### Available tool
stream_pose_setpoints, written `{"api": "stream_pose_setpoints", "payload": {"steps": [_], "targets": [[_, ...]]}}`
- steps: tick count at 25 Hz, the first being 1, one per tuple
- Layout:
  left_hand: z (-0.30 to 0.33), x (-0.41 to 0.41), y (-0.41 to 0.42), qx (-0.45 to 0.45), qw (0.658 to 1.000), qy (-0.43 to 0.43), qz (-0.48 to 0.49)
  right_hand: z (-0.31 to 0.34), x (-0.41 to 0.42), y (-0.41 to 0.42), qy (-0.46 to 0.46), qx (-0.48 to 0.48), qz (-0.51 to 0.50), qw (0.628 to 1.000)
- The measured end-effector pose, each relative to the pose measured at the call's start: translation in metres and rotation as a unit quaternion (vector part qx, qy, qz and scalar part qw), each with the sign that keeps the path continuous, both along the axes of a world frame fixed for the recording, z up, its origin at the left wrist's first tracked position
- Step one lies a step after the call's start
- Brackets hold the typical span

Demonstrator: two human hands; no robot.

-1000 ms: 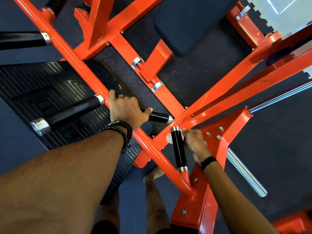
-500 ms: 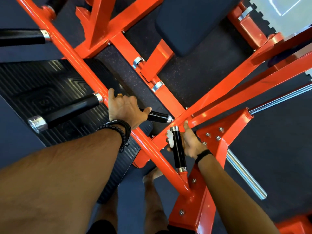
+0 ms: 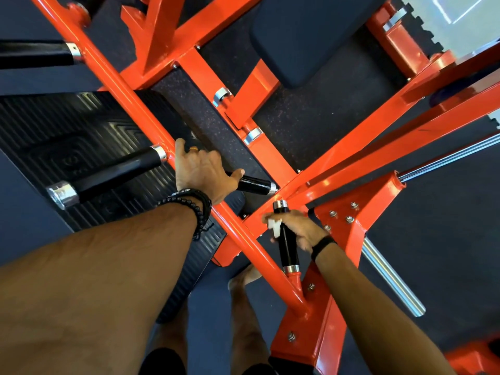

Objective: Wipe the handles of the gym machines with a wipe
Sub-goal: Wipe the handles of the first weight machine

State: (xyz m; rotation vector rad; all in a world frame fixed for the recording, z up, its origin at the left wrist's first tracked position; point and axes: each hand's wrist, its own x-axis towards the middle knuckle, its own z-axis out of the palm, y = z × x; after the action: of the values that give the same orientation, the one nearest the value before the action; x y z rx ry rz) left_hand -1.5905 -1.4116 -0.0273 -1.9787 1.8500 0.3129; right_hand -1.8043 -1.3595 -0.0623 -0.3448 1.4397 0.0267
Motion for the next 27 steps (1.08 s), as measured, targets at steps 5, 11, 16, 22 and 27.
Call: {"api": "stream_pose_setpoints", "payload": {"steps": [5, 11, 16, 22, 27], "targets": [[0.0, 0.001, 0.0, 0.002, 1.0, 0.002, 0.005, 0.032, -0.019, 0.056, 0.14, -0.196, 0.196, 0.95], [0.004, -0.001, 0.0, -0.001, 1.0, 0.018, 0.01, 0.008, -0.011, 0.021, 0.215, -0.465, 0.3, 0.805], [0.006, -0.001, 0.0, -0.002, 1.0, 0.023, 0.013, 0.029, -0.032, 0.058, 0.169, -0.53, 0.382, 0.738], [0.007, -0.001, 0.0, 0.003, 1.0, 0.019, 0.013, 0.039, -0.033, 0.063, 0.165, -0.445, 0.267, 0.839], [0.006, -0.001, 0.0, 0.0, 1.0, 0.021, 0.011, 0.007, -0.013, 0.019, 0.231, -0.457, 0.222, 0.83]]}}
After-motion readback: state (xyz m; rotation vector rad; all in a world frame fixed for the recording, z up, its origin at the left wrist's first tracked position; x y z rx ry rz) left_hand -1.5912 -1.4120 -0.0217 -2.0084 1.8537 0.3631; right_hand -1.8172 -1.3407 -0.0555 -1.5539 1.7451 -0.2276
